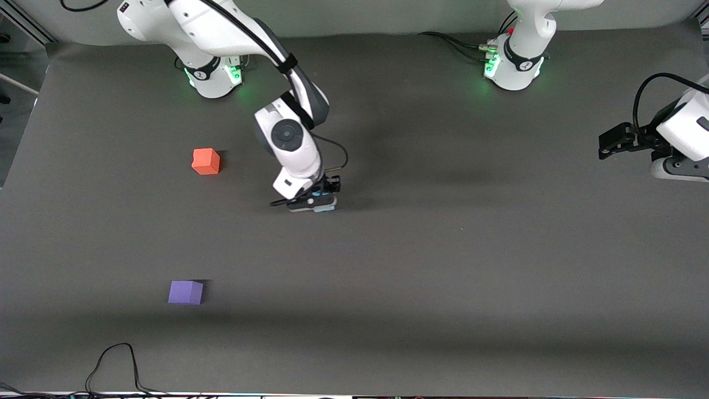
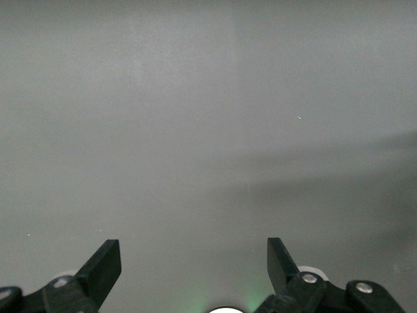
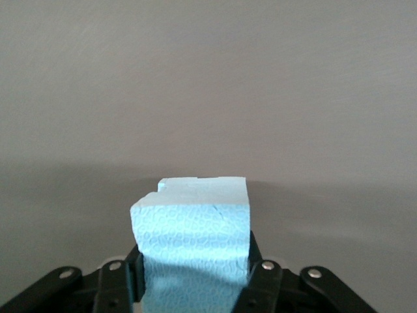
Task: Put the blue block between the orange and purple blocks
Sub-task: 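Carry the blue cube with the right gripper between orange and purple cubes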
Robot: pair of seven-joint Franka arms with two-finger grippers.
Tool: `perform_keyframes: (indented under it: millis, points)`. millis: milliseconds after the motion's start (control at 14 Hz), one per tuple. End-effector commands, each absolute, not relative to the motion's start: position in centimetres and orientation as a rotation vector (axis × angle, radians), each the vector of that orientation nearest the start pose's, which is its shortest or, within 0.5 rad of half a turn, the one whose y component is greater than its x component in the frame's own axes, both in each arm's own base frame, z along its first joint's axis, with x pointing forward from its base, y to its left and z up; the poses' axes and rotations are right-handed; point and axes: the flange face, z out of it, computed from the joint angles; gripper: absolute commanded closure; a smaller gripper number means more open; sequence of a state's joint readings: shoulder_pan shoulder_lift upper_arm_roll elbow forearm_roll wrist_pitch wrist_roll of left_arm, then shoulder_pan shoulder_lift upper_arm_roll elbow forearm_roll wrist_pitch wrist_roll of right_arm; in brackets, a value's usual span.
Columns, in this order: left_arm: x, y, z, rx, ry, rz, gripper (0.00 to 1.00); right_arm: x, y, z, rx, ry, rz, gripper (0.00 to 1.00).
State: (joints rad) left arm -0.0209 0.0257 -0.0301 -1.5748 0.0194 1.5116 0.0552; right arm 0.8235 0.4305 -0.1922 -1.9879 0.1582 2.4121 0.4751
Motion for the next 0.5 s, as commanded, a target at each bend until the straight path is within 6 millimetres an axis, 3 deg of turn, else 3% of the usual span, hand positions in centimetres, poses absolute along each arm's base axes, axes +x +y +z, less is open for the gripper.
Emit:
perform_keyframes:
  millis: [0,143,214,357,429]
  points:
    - [55.2,-2.7,61.0,-3.117,0.159,0.137,0.0,52.1,27.1,33.5,-3.1,-0.069,0.068,0.68]
    - [55.2,-2.7,61.0,-3.116,0.179,0.134,0.0,54.6,18.3,36.7,-3.095,-0.032,0.086,0.68]
    - [55.2,-2.7,61.0,-3.114,0.183,0.134,0.0,55.2,14.6,37.2,-3.096,0.003,0.109,0.68]
    - [55.2,-2.8,61.0,-3.117,0.188,0.134,0.0,55.2,8.9,35.8,-3.106,0.031,0.147,0.68]
    - [55.2,-2.8,61.1,-3.119,0.186,0.13,0.0,55.0,7.1,34.5,-3.115,0.023,0.134,0.68]
